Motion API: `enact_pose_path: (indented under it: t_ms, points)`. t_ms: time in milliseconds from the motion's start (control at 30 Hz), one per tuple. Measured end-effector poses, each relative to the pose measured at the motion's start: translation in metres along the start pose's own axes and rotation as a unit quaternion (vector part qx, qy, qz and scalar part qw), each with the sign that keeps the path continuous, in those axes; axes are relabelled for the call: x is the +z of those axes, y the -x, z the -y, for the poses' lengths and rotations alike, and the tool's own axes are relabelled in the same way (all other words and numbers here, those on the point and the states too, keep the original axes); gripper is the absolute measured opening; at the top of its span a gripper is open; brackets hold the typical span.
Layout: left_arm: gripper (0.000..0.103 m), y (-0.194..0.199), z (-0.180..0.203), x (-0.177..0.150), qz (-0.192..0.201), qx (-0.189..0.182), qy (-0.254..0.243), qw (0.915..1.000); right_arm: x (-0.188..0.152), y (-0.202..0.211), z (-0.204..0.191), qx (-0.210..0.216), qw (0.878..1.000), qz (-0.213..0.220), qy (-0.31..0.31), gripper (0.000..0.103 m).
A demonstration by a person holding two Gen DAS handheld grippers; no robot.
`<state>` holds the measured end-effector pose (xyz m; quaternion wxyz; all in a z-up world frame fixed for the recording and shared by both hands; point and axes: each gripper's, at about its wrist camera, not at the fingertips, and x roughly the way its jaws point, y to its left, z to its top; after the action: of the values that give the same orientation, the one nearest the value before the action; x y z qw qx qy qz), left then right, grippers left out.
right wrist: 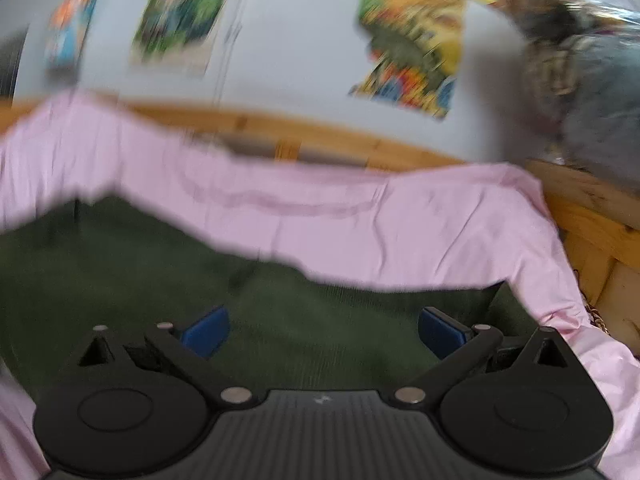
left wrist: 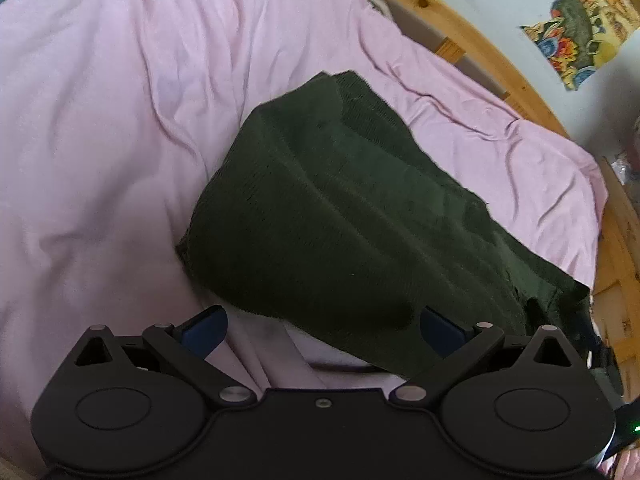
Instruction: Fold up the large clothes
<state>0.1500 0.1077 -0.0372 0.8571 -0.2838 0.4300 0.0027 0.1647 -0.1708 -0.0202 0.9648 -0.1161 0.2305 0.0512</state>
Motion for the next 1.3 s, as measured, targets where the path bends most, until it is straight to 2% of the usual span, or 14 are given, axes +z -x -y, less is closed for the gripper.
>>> enact_pose_path:
  t_ms: [33,133,333,400,600,867,967,1033,1067,1133,1200,1300]
  points:
    - [0.102,-0.003,-0.001,0.000,0.000,0.007,0.003,1.0000,-0.004,-0.005,0.001,0.009,1.000,-0.019,-0.013,0.103]
    - [0.102,-0.012,-0.007,0.001,-0.011,0.011,0.019,0.9997,-0.012,-0.011,0.002,0.018,0.998,-0.036,-0.040,0.103]
    - [0.102,-0.022,-0.014,0.006,-0.041,-0.005,0.057,0.9975,-0.018,-0.002,-0.024,-0.033,0.999,-0.014,0.039,0.103]
    - [0.102,-0.024,-0.014,0.006,-0.043,-0.005,0.059,0.9973,-0.016,-0.004,-0.024,-0.038,0.998,-0.012,0.044,0.103]
    - [0.102,-0.023,-0.014,0.008,-0.026,-0.017,0.063,0.9976,-0.014,-0.004,-0.021,-0.035,0.999,-0.013,0.036,0.103]
    - [0.101,-0.044,-0.017,0.018,-0.007,-0.028,0.086,0.9959,-0.014,-0.005,-0.016,-0.028,0.999,-0.011,0.026,0.103]
    - [0.086,-0.038,-0.015,0.016,0.009,-0.017,0.076,0.9969,-0.015,-0.005,-0.016,-0.027,0.999,-0.011,0.023,0.103]
    - [0.068,-0.033,-0.014,0.016,0.021,-0.008,0.073,0.9971,-0.015,-0.005,-0.016,-0.027,0.999,-0.011,0.022,0.103]
    - [0.063,-0.031,-0.015,0.017,0.025,-0.007,0.073,0.9970,-0.014,-0.005,-0.015,-0.026,0.999,-0.011,0.022,0.103]
    - [0.041,-0.025,-0.016,0.017,0.037,-0.003,0.071,0.9968,-0.014,-0.005,-0.016,-0.026,0.999,-0.012,0.021,0.103]
    - [0.026,-0.019,-0.012,0.016,0.052,0.005,0.054,0.9972,-0.014,-0.005,-0.015,-0.025,0.999,-0.013,0.019,0.103]
    - [0.017,-0.009,-0.002,0.015,0.074,0.004,0.026,0.9969,-0.009,-0.005,-0.011,-0.019,1.000,-0.024,0.004,0.103]
